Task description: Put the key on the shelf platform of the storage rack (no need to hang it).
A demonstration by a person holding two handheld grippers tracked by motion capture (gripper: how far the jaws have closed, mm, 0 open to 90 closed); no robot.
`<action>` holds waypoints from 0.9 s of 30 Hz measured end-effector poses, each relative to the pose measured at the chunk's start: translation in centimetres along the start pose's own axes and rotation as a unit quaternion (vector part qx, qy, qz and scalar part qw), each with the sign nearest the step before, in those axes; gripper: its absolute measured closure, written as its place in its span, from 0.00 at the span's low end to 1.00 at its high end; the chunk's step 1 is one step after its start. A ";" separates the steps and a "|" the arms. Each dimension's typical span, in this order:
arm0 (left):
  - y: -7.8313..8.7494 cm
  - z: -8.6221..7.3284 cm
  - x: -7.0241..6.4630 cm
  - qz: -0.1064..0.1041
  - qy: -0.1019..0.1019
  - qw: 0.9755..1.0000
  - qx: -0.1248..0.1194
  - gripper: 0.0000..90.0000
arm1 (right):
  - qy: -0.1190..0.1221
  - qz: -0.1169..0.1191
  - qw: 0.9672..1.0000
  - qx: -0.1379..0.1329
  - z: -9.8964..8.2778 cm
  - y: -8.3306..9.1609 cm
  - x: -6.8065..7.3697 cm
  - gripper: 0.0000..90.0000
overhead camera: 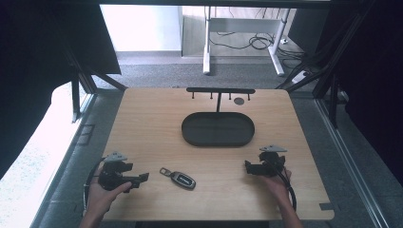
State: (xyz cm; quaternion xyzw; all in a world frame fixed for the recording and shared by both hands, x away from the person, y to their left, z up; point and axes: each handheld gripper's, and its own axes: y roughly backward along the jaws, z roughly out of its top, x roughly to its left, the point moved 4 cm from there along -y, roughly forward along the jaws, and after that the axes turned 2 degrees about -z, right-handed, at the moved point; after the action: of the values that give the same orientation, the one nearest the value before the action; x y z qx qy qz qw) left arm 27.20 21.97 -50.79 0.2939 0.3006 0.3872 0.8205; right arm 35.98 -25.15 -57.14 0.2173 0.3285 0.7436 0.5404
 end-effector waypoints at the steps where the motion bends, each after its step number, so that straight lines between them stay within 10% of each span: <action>1: 0.0 0.0 0.0 0.000 0.000 1.000 0.000 0.21 | 0.002 0.002 1.000 0.008 0.0 0.1 -0.1 0.02; 27: 0.6 0.1 0.0 0.000 0.010 1.000 -0.010 0.21 | 0.023 0.079 0.997 -0.011 1.0 4.9 -0.3 0.31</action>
State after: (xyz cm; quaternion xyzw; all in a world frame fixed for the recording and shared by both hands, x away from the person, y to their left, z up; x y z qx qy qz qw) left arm 27.03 22.24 -50.29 0.2819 0.3050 0.3935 0.8202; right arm 33.54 -26.13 -52.89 0.2191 0.3142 0.7923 0.4750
